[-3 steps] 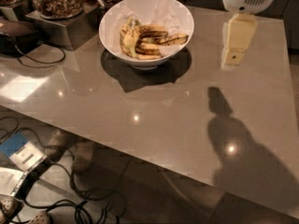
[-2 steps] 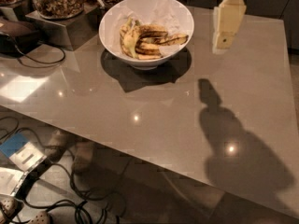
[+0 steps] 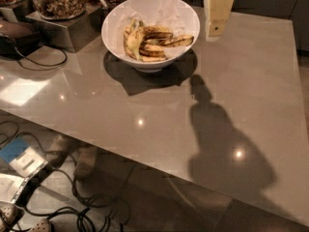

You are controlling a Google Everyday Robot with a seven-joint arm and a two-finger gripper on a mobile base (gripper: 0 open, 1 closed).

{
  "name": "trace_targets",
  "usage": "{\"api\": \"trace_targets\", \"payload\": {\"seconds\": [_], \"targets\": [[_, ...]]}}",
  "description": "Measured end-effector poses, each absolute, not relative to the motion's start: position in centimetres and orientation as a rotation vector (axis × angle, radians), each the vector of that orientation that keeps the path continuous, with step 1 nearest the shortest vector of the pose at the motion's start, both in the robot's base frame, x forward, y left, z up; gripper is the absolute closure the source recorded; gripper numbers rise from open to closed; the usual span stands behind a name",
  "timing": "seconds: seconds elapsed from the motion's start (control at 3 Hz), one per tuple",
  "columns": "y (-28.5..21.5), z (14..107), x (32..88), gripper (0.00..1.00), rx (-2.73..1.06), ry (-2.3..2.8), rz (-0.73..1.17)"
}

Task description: Pick banana from white bowl

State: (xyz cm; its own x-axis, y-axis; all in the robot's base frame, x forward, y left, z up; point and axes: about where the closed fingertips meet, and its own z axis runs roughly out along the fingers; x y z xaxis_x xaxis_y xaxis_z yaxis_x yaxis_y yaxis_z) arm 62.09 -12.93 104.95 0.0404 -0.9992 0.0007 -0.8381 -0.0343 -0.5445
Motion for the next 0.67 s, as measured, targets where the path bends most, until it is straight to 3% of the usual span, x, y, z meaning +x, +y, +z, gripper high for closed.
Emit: {"api": "trace_targets", "payload": {"seconds": [0.67], "targets": [[-11.6,105.3,64.4,0.00,-1.956,1.795,-0.583]]}}
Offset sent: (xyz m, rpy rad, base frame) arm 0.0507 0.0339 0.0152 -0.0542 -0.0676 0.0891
